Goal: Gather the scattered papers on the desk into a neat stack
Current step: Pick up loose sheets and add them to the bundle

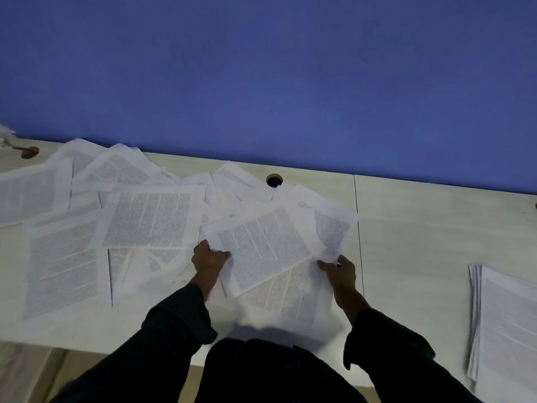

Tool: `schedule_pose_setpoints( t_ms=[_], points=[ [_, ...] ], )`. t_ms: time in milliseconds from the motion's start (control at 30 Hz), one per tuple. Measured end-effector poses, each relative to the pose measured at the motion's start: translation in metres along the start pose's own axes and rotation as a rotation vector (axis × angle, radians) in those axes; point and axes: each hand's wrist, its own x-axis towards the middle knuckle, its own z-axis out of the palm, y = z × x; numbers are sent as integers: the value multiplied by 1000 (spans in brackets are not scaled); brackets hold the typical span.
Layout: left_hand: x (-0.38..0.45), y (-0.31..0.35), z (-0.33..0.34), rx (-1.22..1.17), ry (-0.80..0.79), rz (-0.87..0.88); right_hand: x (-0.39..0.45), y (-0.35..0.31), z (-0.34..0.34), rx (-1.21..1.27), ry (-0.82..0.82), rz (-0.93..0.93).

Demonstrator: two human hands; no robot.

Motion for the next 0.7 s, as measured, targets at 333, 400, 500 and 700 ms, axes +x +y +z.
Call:
schedule_pose_setpoints(
  t_ms=[333,400,500,700],
  points=[
    [-3,9,-10,429,-276,96,-16,21,-27,-324,144,-108],
    [-8,20,-10,500,-335,63,-17,21,-32,-298,193,-135],
    [-15,46,-3,894,-209,207,-11,18,-33,-278,192,-254],
    [4,101,38,957,-399,663,1,-8,-26,-327,109,-392]
  ],
)
